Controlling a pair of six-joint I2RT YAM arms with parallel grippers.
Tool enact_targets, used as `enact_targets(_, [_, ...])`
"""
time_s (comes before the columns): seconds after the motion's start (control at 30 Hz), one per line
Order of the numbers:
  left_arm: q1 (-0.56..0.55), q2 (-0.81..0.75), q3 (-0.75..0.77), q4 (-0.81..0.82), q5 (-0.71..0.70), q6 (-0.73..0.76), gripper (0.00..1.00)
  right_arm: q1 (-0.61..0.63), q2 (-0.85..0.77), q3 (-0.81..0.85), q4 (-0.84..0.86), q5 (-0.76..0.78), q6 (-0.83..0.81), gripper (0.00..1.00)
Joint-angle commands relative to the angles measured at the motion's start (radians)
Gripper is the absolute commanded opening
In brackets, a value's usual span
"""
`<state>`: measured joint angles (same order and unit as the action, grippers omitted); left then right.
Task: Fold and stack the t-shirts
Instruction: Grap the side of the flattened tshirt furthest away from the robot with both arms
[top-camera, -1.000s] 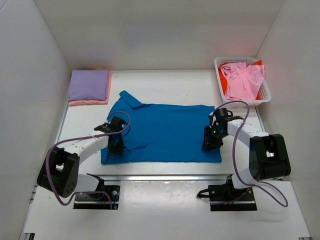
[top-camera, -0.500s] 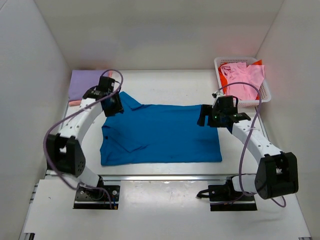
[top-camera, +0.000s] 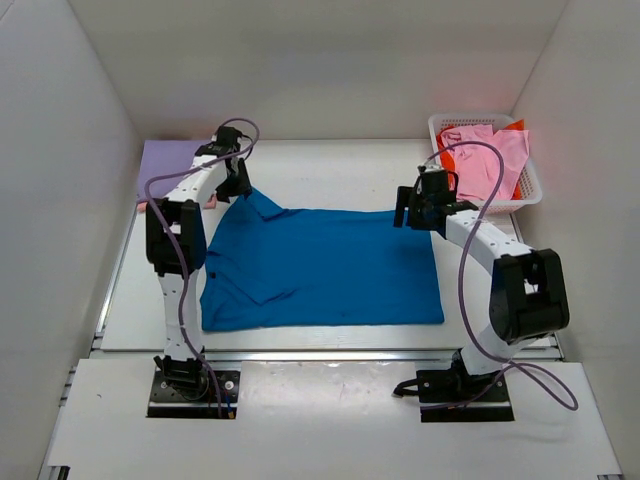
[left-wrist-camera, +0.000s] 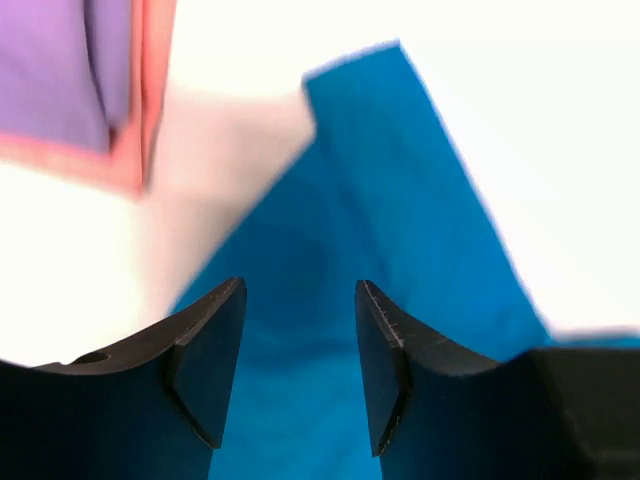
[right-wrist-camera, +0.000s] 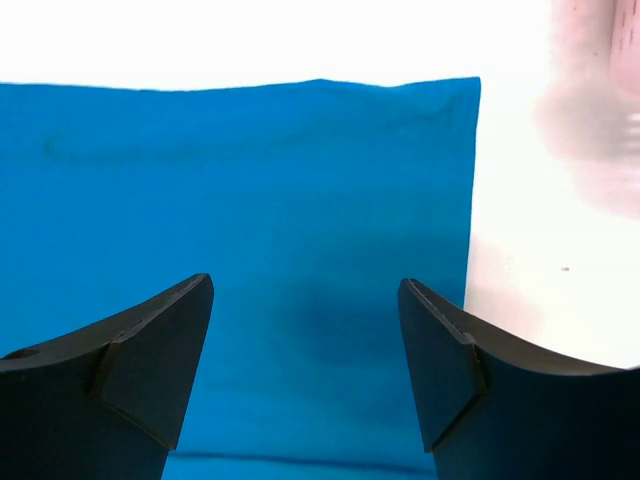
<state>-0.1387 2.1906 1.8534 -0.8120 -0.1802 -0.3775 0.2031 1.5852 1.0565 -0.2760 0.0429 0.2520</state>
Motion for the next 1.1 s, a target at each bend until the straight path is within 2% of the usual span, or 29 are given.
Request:
enact_targets(0.0, [0.014, 0.043, 0.118, -0.016, -0.059, 0.032, 0.59, -0.008, 0.027, 0.04, 0.047, 0.029, 0.01, 0.72])
enact_targets(0.17, [0.053, 0.136, 0.231, -0.056, -0.042, 0.028, 0.55, -0.021, 0.059, 0.042, 0.058, 0.02, 0.013, 0.71])
enact_targets(0.3, [0.065, 0.202, 0.268, -0.084, -0.012, 0.035, 0.47, -0.021, 0.073, 0.048, 0.061, 0.017, 0.02, 0.69])
enact_targets(0.37, [0.06, 0.218, 0.274, -0.096, 0.002, 0.045, 0.47, -0.027, 0.091, 0.051, 0.048, 0.017, 0.02, 0.69])
enact_targets(0.6, [0.044, 0.215, 0.215, -0.076, 0.031, 0.052, 0.59, -0.024, 0.127, 0.083, 0.041, 0.017, 0.024, 0.7])
enact_targets(0.77, [0.051, 0.201, 0.173, -0.07, 0.062, 0.043, 0.6, -0.022, 0.137, 0.091, 0.037, 0.006, 0.027, 0.69])
enact_targets(0.83, [0.053, 0.204, 0.176, -0.072, 0.065, 0.045, 0.56, -0.018, 0.144, 0.1, 0.021, 0.009, 0.024, 0.69])
enact_targets(0.9, [0.047, 0.201, 0.173, -0.072, 0.067, 0.045, 0.4, -0.028, 0.147, 0.105, 0.032, 0.006, 0.026, 0.7])
enact_targets(0.97, [0.05, 0.196, 0.178, -0.078, 0.05, 0.035, 0.29, -0.025, 0.157, 0.114, 0.021, 0.008, 0.02, 0.7])
enact_targets(1.03, [0.048, 0.186, 0.168, -0.072, 0.048, 0.028, 0.33, -0.024, 0.157, 0.121, 0.02, 0.008, 0.02, 0.7])
enact_targets(1.07, [0.05, 0.17, 0.159, -0.061, 0.051, 0.02, 0.44, -0.025, 0.163, 0.123, 0.02, 0.006, 0.02, 0.7])
